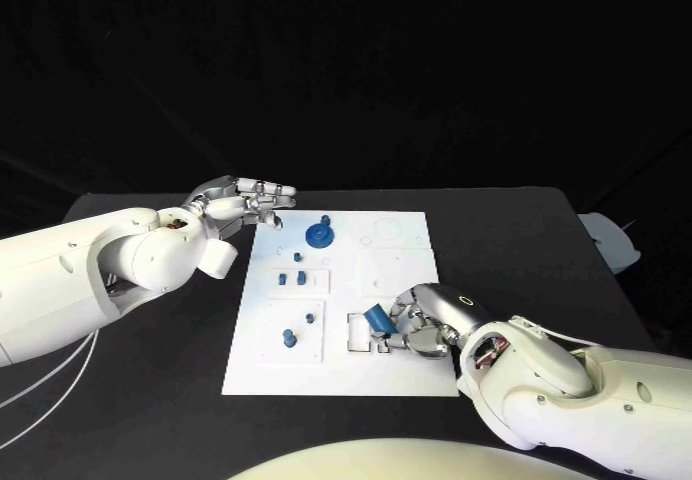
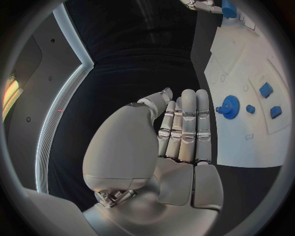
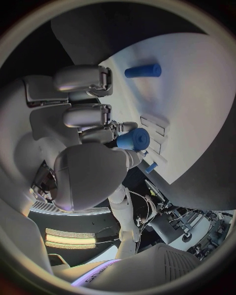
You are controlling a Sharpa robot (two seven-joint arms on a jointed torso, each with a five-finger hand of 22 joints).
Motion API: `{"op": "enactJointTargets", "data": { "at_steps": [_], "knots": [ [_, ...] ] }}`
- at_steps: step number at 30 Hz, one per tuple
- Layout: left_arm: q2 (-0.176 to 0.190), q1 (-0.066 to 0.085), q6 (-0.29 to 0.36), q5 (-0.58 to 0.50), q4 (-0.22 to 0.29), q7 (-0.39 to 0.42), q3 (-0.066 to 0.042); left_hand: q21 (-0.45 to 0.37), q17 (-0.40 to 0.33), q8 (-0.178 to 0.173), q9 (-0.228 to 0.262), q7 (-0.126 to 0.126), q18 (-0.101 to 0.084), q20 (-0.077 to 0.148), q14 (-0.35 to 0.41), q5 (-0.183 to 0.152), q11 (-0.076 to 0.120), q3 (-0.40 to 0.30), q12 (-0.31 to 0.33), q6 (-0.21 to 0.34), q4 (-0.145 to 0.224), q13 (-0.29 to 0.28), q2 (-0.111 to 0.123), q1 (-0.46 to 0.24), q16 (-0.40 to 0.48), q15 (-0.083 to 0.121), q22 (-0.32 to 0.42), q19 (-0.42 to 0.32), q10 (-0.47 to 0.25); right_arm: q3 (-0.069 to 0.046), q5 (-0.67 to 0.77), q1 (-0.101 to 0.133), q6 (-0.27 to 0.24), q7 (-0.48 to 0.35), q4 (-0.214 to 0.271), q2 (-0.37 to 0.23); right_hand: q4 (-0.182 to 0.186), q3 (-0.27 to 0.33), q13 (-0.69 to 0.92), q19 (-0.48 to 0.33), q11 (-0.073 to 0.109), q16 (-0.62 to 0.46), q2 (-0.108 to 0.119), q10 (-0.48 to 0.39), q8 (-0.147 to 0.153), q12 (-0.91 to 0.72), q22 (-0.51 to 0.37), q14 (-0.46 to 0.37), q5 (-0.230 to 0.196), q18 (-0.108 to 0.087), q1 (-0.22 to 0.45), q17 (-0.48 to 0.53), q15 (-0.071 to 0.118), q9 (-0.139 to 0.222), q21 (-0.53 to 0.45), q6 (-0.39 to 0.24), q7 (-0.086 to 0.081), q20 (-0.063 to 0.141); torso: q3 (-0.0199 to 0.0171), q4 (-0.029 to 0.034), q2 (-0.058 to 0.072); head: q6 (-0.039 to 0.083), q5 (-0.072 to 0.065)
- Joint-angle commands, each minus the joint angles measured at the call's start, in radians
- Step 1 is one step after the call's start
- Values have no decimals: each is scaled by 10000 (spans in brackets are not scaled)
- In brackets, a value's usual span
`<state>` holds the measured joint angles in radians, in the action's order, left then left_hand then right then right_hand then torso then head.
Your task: Assemble the parts on the task board
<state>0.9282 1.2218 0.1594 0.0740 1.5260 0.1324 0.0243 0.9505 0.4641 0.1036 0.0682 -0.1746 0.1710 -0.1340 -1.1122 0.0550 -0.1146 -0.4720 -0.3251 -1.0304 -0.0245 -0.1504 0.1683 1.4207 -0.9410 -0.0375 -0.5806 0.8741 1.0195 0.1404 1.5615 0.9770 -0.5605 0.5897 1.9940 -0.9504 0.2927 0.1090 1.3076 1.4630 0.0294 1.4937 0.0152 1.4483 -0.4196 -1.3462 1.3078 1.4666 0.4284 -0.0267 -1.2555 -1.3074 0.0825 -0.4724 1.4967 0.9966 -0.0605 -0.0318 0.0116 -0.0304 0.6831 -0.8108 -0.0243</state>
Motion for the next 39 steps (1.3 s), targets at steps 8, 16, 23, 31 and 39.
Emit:
{"op": "enactJointTargets", "data": {
  "at_steps": [8,16,23,31,39],
  "knots": [
    [-30,2,-188,-36,70,34,-4,-52,-15,36,3,-24,126,-16,71,-24,-7,58,-58,69,-10,-9,-82,-41,-50,-31,10,28,-63,-4,-555,9,641,20,-329,459,-10,345,774,779,17,48,-159,97,-376,42,2416,766,102,104,607,-1211,74,-718,9,362,219,82,-10,-8,5,3,44],
    [-18,3,-194,-36,83,22,-4,-52,-15,36,3,-24,126,-16,71,-24,-7,58,-58,69,-10,-9,-82,-41,-50,-31,10,28,-63,-5,-630,35,648,36,-520,617,-13,610,798,783,38,51,-207,118,-390,44,2418,768,-63,105,993,-1222,92,-829,19,395,247,97,-17,-13,3,-10,79],
    [-23,3,-215,-36,85,3,-4,-70,-20,43,3,-23,126,-21,84,-24,-8,67,-75,73,-12,-10,-84,-41,-52,-33,20,24,-90,-5,-685,45,724,34,-609,713,-12,851,832,780,48,51,-181,139,-397,33,2416,768,-262,104,1258,-1226,102,-926,12,414,261,107,-17,-21,3,-21,83],
    [-14,3,-206,-36,89,-5,-4,-70,-20,43,3,-23,126,-21,84,-24,-8,67,-75,73,-12,-10,-84,-41,-52,-33,20,24,-90,-5,-701,47,665,50,-740,815,-16,1003,824,761,50,35,-204,128,-391,70,2403,762,-670,95,1422,-1201,103,-998,-32,408,261,110,-13,-15,11,-9,97],
    [10,4,-188,-36,100,-14,-4,-70,-20,43,3,-23,126,-21,84,-24,-8,67,-75,73,-12,-10,-84,-41,-52,-33,20,24,-90,-5,-668,48,487,42,-833,884,36,1092,637,663,0,-86,517,-32,-312,416,2335,719,-2577,44,2580,-1014,56,-1216,-266,287,195,77,-11,-18,8,-19,107]
  ]
}}
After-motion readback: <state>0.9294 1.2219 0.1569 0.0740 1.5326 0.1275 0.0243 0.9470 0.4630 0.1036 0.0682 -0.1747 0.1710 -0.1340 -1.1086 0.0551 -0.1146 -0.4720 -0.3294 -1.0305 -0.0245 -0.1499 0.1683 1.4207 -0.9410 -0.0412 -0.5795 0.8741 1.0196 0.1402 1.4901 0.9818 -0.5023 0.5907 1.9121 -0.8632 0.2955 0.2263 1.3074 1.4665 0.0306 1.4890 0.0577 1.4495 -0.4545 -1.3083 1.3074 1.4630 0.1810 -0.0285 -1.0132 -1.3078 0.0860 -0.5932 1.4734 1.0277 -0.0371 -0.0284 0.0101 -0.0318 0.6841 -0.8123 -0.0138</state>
